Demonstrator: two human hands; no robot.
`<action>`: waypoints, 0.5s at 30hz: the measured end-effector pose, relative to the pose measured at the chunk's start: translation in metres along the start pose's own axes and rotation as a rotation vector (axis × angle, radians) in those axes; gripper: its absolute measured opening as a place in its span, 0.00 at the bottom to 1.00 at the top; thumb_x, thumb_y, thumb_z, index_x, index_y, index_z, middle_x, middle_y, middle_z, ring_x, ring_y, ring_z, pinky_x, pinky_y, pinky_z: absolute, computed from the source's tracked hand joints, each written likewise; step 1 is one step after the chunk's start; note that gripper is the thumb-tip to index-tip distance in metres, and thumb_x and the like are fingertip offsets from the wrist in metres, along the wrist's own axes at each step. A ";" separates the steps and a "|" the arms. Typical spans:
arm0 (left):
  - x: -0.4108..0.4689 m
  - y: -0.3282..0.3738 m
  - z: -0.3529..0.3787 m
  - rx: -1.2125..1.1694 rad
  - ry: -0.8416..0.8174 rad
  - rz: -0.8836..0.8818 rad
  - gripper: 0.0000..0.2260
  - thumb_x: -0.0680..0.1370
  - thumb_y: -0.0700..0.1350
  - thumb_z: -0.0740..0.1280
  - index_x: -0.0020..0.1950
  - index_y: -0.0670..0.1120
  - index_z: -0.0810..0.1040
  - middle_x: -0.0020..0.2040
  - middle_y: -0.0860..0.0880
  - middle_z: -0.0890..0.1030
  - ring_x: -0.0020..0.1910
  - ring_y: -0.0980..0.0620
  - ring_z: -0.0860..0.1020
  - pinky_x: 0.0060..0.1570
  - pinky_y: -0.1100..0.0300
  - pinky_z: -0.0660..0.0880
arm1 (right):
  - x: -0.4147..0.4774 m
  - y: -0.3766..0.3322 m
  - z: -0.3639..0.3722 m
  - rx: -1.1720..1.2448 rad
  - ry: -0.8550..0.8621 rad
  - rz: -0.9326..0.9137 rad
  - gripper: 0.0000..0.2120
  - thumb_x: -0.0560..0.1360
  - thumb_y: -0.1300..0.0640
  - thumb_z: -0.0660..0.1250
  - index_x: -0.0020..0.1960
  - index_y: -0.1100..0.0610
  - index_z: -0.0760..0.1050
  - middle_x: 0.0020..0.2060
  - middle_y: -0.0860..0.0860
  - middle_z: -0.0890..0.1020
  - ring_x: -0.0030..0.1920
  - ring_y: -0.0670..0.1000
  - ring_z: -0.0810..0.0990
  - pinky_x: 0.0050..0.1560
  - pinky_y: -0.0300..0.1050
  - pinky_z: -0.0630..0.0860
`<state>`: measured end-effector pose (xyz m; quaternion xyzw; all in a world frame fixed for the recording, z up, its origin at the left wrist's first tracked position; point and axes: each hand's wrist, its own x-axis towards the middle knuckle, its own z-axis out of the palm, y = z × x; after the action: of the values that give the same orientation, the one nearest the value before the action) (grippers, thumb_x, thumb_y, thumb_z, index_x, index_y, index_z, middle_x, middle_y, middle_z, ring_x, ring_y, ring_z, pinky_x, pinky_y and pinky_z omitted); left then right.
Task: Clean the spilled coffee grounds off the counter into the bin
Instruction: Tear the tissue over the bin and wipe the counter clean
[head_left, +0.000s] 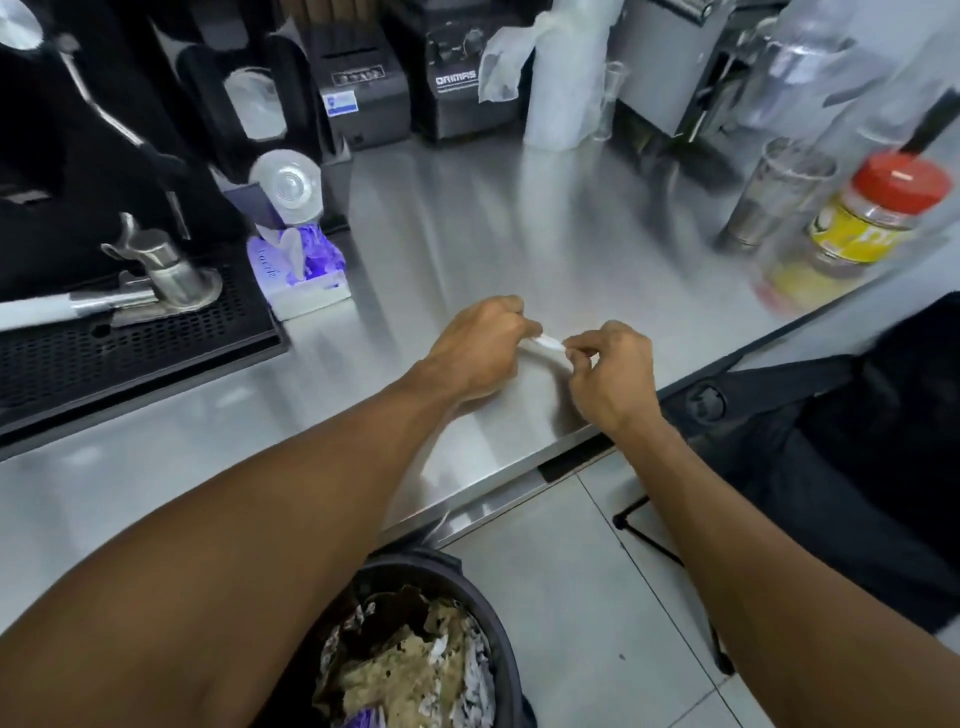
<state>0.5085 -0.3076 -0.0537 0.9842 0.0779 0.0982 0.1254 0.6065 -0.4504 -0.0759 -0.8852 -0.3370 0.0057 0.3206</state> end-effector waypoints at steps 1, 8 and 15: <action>0.006 -0.004 0.002 0.010 -0.007 -0.008 0.19 0.68 0.32 0.65 0.53 0.47 0.84 0.39 0.47 0.73 0.41 0.44 0.75 0.38 0.53 0.73 | 0.009 0.001 0.002 0.003 -0.012 0.000 0.09 0.74 0.66 0.66 0.49 0.61 0.84 0.44 0.57 0.80 0.46 0.55 0.78 0.50 0.43 0.75; -0.005 -0.013 0.018 -0.023 -0.015 -0.034 0.16 0.73 0.34 0.63 0.54 0.47 0.84 0.39 0.46 0.73 0.40 0.42 0.76 0.39 0.50 0.74 | 0.010 -0.001 0.011 -0.018 -0.124 -0.031 0.10 0.73 0.67 0.66 0.48 0.60 0.85 0.43 0.57 0.83 0.42 0.53 0.78 0.44 0.36 0.69; -0.061 -0.009 0.012 -0.097 -0.016 0.013 0.14 0.74 0.34 0.66 0.56 0.45 0.84 0.39 0.48 0.74 0.38 0.46 0.76 0.38 0.53 0.74 | -0.061 -0.024 0.020 -0.005 -0.068 -0.017 0.08 0.71 0.68 0.67 0.44 0.63 0.84 0.37 0.59 0.80 0.36 0.58 0.79 0.37 0.46 0.77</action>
<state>0.4507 -0.3125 -0.0776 0.9782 0.0656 0.0950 0.1727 0.5404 -0.4620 -0.0905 -0.8825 -0.3551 0.0323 0.3068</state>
